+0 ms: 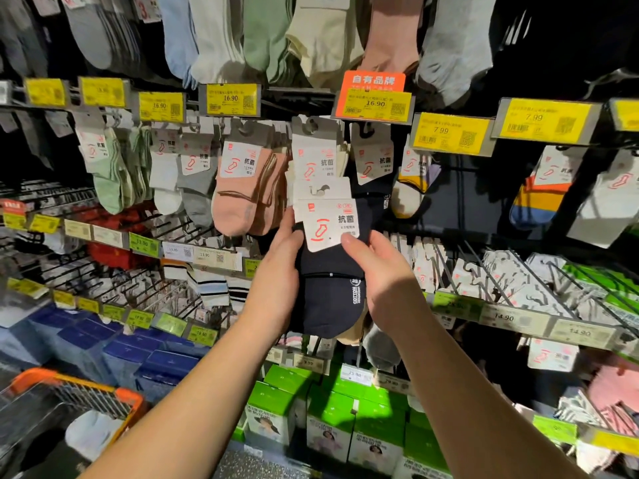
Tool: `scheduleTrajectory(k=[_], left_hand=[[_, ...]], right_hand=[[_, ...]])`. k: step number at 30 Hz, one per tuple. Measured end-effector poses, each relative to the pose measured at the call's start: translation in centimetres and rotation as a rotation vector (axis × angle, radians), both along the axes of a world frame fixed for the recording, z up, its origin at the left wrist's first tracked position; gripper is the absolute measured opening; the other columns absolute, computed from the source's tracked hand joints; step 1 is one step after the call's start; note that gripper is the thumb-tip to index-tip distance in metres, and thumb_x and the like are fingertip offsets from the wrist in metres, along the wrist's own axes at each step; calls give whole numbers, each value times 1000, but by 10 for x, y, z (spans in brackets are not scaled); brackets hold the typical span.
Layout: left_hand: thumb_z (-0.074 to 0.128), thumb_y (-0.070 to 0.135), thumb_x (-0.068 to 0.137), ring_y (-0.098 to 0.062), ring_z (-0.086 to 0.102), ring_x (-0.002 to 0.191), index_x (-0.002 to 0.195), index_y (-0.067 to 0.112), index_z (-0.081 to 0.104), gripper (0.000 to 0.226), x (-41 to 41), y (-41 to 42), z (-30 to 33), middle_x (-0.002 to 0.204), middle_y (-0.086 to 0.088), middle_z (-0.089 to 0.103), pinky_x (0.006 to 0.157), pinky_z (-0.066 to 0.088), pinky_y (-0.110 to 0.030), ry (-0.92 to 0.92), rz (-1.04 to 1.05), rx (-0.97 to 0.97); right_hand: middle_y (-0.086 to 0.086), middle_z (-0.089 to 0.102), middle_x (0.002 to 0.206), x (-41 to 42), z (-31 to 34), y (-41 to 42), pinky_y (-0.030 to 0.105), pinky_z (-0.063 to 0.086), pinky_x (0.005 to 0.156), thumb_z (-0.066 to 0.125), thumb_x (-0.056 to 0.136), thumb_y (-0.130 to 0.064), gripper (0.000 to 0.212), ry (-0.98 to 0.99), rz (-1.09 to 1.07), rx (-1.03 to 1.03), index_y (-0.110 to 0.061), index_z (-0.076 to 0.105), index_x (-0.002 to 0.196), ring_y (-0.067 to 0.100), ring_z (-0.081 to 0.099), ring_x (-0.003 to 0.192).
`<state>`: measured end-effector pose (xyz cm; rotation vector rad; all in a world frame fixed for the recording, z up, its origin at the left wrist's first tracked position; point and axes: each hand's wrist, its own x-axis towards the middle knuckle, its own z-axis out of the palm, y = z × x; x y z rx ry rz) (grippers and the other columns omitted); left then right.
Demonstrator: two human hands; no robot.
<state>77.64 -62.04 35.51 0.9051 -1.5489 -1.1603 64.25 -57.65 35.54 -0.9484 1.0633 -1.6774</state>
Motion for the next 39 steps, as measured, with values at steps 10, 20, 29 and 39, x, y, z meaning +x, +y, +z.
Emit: scheduleTrajectory(k=[10,20,29,39], left_hand=[[61,3,95,-10,62,122,152,20,37,63,4,-6,-1,135,2,65,102,50,-30,226,-45,101],[61,-10,88,-19,73,91,122,8,55,38,18,-14,8,113,-13,73,72,60,-29,571,45,326],[60,-8,89,-22,73,96,127,6,55,40,27,-11,27,118,-14,72,80,61,-32,579,-12,297],[61,-9,88,-28,67,106,110,13,59,31,22,-3,31,125,-16,68,96,54,-44,548,-37,306]], right_hand=[[17,75,104,-6,-2,5,44,60,84,52,101,-11,22,-270,-35,13,-4,66,116,30,73,91],[-5,60,139,-39,12,-10,53,45,108,70,80,-56,73,15,-156,20,-27,49,144,20,56,130],[-14,66,128,-62,37,-35,49,46,107,54,87,-60,52,450,-254,-54,-32,54,131,10,60,122],[-5,66,127,-69,49,-66,48,52,101,53,99,-45,42,401,-276,-11,-23,53,134,16,63,117]])
